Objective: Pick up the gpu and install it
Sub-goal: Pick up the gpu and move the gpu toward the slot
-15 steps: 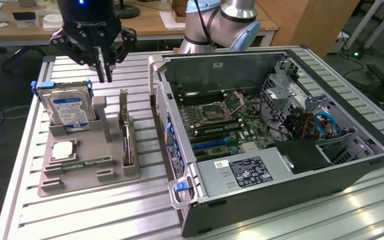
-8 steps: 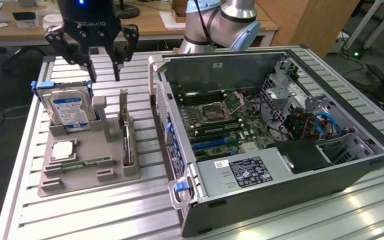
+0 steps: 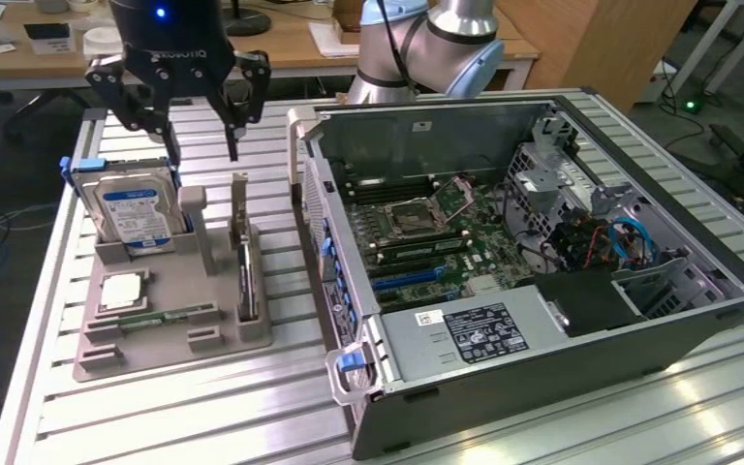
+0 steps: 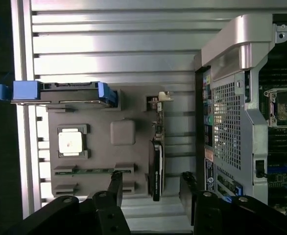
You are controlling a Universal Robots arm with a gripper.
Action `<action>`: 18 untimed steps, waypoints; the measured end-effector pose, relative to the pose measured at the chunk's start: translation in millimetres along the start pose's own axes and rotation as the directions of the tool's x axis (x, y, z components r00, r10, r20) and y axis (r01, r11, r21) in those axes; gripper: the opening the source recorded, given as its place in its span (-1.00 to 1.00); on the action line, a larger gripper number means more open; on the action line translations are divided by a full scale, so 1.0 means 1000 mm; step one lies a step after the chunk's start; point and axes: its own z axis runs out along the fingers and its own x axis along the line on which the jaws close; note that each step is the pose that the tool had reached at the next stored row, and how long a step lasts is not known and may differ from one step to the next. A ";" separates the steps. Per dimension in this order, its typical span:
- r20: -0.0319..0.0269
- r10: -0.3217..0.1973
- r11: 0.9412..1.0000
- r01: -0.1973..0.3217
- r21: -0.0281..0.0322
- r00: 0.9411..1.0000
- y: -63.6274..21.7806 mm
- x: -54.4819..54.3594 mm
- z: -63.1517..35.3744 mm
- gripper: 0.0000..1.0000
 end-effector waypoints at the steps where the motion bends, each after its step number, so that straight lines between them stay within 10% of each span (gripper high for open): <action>1: 0.000 -0.006 1.000 0.006 0.000 1.000 -0.0001 0.000 0.0018 0.18; 18: -0.003 -0.020 1.000 0.020 0.002 1.000 -0.0056 -0.004 0.0263 0.33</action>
